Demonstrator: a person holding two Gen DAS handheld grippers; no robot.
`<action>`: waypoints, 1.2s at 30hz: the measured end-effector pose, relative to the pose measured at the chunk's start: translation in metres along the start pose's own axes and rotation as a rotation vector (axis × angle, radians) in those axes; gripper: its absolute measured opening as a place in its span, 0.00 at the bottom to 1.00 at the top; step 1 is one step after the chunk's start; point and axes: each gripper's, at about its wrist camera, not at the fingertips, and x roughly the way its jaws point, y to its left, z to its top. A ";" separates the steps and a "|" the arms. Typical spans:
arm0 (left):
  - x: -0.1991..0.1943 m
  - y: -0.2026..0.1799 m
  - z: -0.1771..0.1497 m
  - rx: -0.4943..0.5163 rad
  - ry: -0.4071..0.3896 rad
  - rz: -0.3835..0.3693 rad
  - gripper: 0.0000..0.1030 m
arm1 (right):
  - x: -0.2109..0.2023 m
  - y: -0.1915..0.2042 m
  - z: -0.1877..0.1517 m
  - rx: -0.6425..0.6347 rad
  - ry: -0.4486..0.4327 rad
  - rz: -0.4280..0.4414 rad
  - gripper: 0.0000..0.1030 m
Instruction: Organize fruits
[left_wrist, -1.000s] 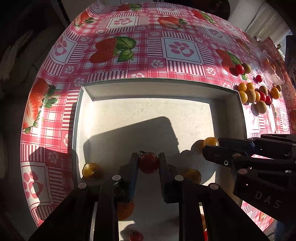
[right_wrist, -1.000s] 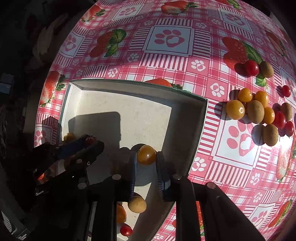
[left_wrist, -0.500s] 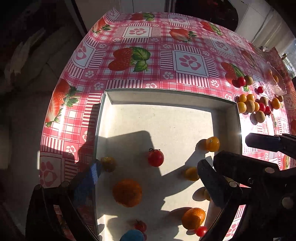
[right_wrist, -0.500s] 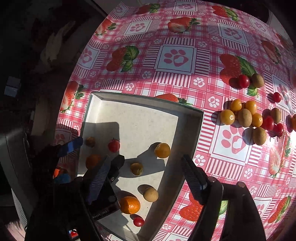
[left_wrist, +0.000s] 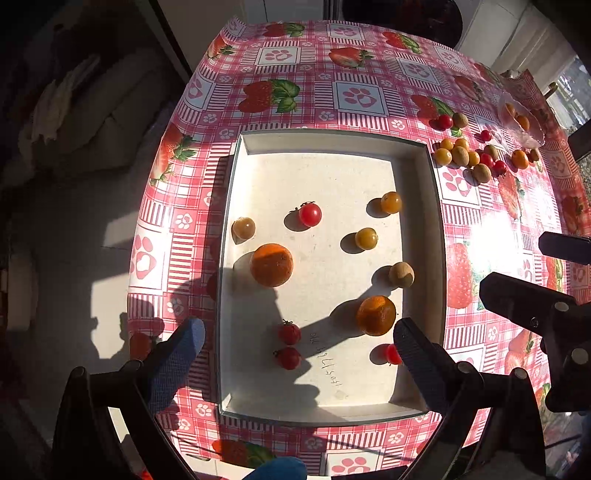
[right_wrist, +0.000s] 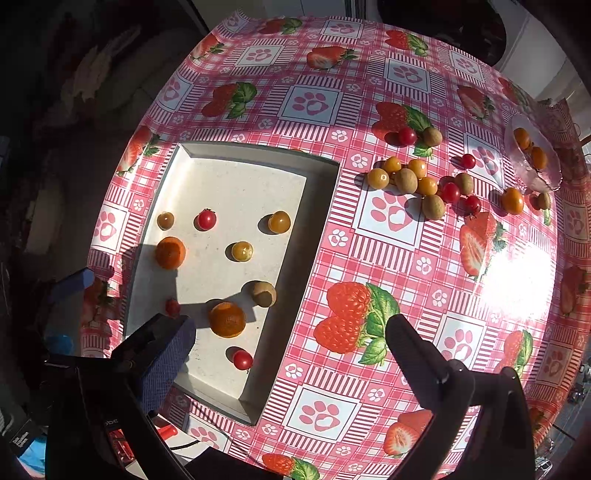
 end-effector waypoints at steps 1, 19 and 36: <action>-0.003 0.000 -0.005 0.006 0.011 -0.002 1.00 | -0.004 0.003 -0.004 -0.006 0.004 0.003 1.00; -0.043 -0.015 -0.060 0.041 0.034 0.009 1.00 | -0.031 0.033 -0.037 -0.188 0.039 -0.047 1.00; -0.053 -0.027 -0.059 0.091 0.020 0.024 1.00 | -0.032 0.034 -0.041 -0.249 0.052 -0.085 1.00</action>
